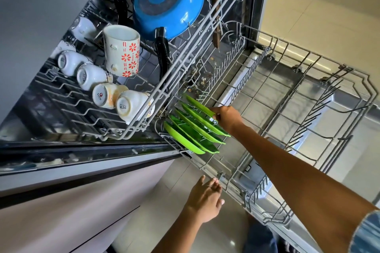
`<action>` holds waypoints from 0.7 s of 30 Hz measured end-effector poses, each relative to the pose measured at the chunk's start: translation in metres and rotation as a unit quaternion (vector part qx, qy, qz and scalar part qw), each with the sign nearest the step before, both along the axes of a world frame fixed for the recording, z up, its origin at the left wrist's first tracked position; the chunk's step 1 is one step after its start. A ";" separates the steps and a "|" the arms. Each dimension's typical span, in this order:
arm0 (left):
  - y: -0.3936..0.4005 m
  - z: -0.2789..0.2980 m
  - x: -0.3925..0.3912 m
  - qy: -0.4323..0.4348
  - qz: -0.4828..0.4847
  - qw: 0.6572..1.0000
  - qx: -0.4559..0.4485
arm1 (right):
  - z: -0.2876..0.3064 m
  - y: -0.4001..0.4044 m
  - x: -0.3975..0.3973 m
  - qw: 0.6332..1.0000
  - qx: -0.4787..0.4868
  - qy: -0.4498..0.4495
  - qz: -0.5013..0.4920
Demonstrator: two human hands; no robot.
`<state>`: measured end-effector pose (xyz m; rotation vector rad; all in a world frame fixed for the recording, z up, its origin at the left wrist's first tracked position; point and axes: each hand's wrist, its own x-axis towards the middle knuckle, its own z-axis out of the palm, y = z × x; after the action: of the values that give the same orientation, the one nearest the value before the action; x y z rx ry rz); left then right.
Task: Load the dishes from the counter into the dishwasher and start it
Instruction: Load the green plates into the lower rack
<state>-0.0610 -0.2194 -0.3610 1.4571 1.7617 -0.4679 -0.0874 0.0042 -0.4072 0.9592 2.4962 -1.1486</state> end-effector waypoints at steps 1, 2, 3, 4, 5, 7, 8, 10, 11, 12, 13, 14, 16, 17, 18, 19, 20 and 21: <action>0.000 0.000 0.000 0.000 0.001 1.000 0.001 | 0.000 0.001 -0.001 1.000 0.000 0.001 0.006; -0.001 0.001 0.000 -0.001 0.001 1.000 0.003 | 0.000 0.002 -0.002 1.000 0.000 -0.003 0.015; -0.001 0.001 0.000 -0.002 0.002 1.000 0.006 | 0.002 0.003 -0.003 1.000 0.000 -0.010 0.025; -0.001 0.001 0.000 -0.002 0.006 1.000 0.008 | 0.004 0.003 -0.002 0.999 -0.001 -0.017 0.035; -0.002 0.000 0.001 -0.001 0.014 1.000 0.009 | 0.007 0.004 0.000 0.999 0.000 -0.020 0.041; -0.002 0.000 0.003 0.001 0.036 0.999 0.015 | 0.017 0.002 0.011 0.999 0.008 -0.023 0.026; -0.001 0.001 0.005 0.003 0.050 0.999 0.020 | 0.023 0.000 0.019 1.000 0.017 -0.019 0.002; 0.003 0.008 0.009 0.013 0.084 0.995 0.047 | 0.036 -0.008 0.039 0.998 0.050 0.021 -0.042; 0.005 0.014 0.011 0.017 0.102 0.992 0.070 | 0.046 -0.014 0.051 0.995 0.064 0.047 -0.053; 0.009 0.023 0.013 0.020 0.123 0.988 0.096 | 0.056 -0.020 0.063 0.992 0.076 0.076 -0.059; 0.011 0.032 0.015 0.023 0.143 0.981 0.127 | 0.070 -0.027 0.074 0.988 0.089 0.106 -0.061; 0.012 0.040 0.015 0.026 0.163 0.973 0.164 | 0.083 -0.034 0.083 0.984 0.100 0.134 -0.060; 0.010 0.068 0.017 0.043 0.203 0.948 0.242 | 0.121 -0.050 0.101 0.975 0.119 0.181 -0.056; 0.006 0.089 0.018 0.054 0.222 0.933 0.279 | 0.145 -0.060 0.108 0.969 0.126 0.203 -0.055; 0.002 0.112 0.019 0.067 0.239 0.918 0.309 | 0.168 -0.070 0.116 0.965 0.132 0.221 -0.052; -0.004 0.136 0.020 0.077 0.253 0.903 0.338 | 0.191 -0.080 0.123 0.962 0.133 0.231 -0.050; -0.014 0.170 0.024 0.083 0.271 0.886 0.366 | 0.221 -0.093 0.130 0.960 0.133 0.244 -0.046; -0.026 0.202 0.027 0.085 0.290 0.868 0.395 | 0.250 -0.107 0.136 0.956 0.131 0.259 -0.044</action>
<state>-0.0335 -0.2458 -0.1589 1.2830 2.5729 0.5272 0.0490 -0.1026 -0.1570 0.9354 3.1166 -1.2475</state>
